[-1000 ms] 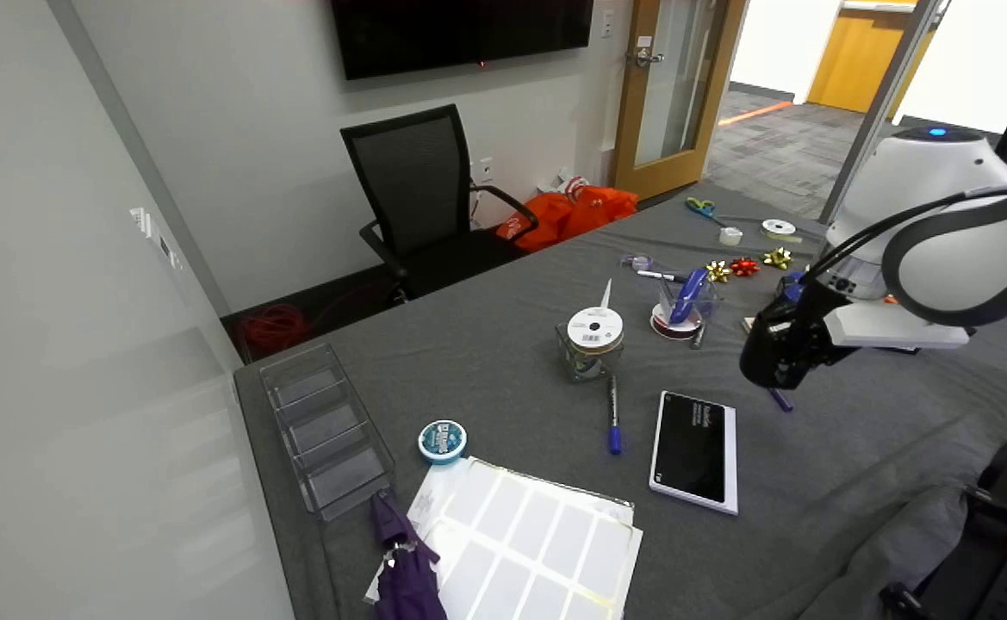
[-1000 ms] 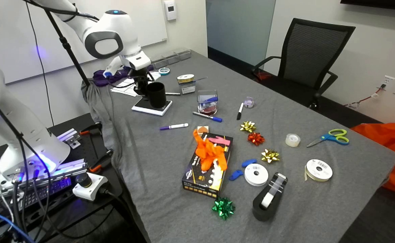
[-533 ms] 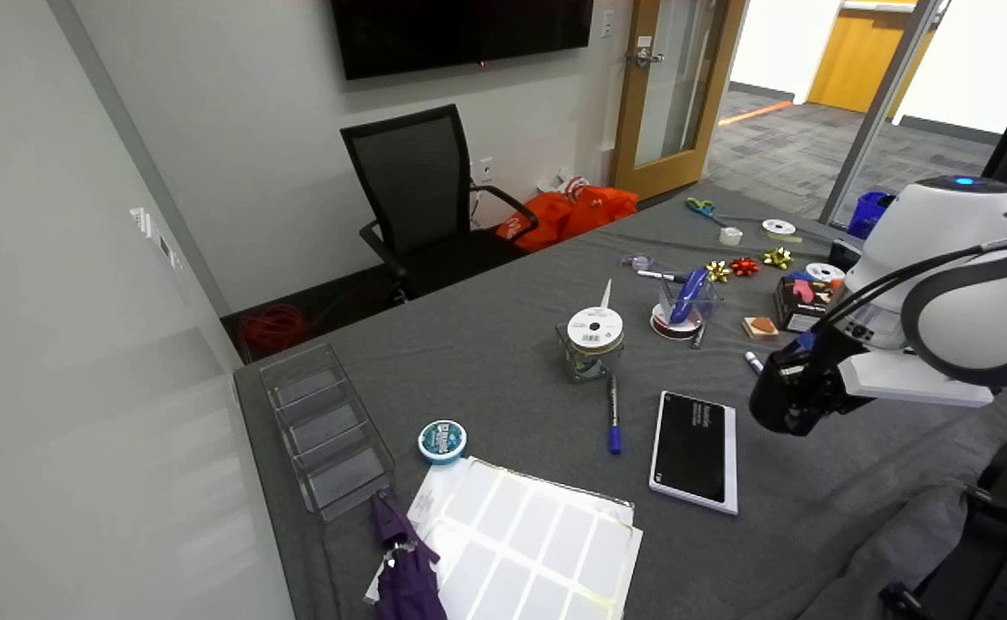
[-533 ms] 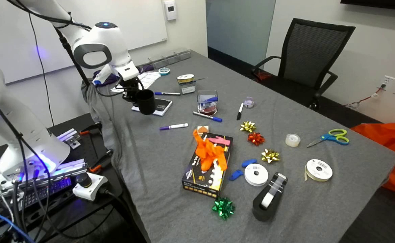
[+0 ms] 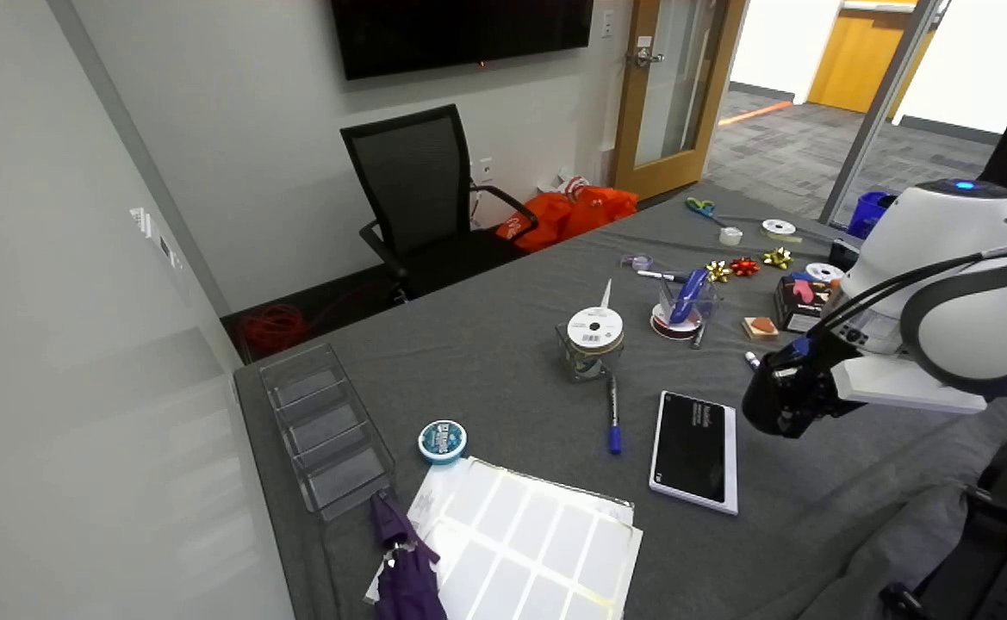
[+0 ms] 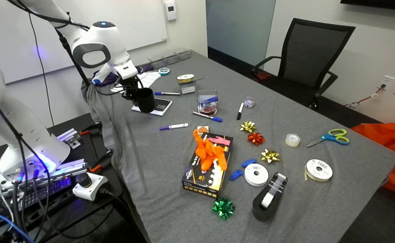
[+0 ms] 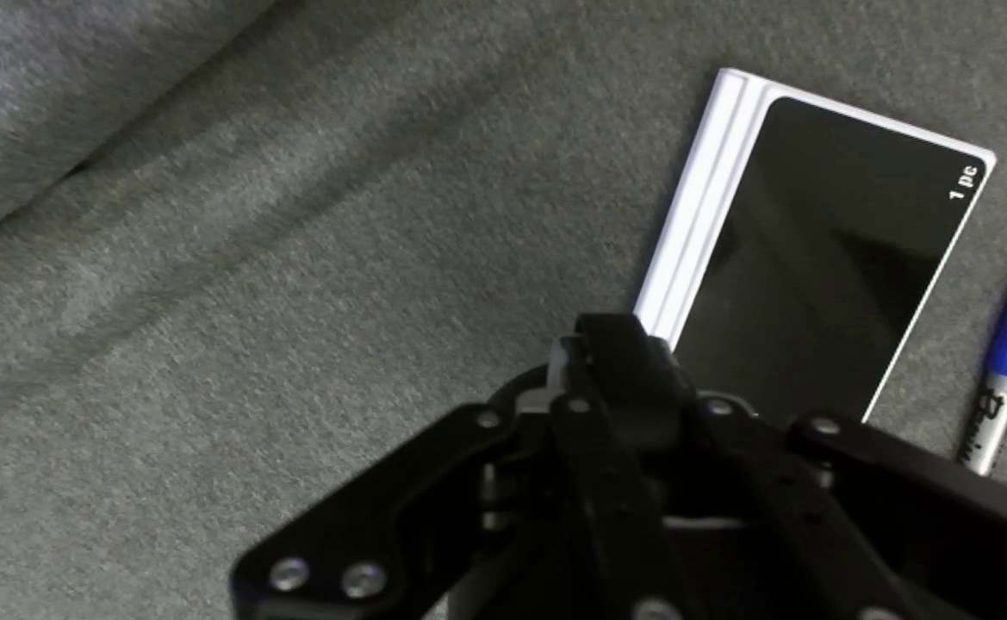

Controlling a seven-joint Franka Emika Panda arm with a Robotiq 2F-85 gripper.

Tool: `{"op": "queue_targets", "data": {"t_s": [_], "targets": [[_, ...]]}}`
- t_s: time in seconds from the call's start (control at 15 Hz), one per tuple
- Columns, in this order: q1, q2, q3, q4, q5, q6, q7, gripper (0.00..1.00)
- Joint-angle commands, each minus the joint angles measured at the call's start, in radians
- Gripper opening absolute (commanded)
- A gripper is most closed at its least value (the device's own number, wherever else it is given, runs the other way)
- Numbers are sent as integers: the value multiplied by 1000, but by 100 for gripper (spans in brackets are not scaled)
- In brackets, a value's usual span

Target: Put the black cup on the black object on the left

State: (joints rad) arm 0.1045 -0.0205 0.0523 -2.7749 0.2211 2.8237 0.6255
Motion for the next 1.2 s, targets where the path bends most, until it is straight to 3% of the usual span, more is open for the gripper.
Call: {"op": "queue_targets", "data": {"t_s": [0.0, 0.47, 0.73, 0.87, 1.0, 1.13], "targets": [[9, 16, 32, 1, 37, 24, 22, 4], [83, 76, 123, 41, 174, 105, 155, 4], [122, 147, 113, 67, 86, 259, 338, 4], [179, 193, 18, 65, -71, 338, 475, 4], [301, 230, -153, 79, -192, 369, 575, 4], [432, 288, -305, 116, -232, 377, 629, 4]]}}
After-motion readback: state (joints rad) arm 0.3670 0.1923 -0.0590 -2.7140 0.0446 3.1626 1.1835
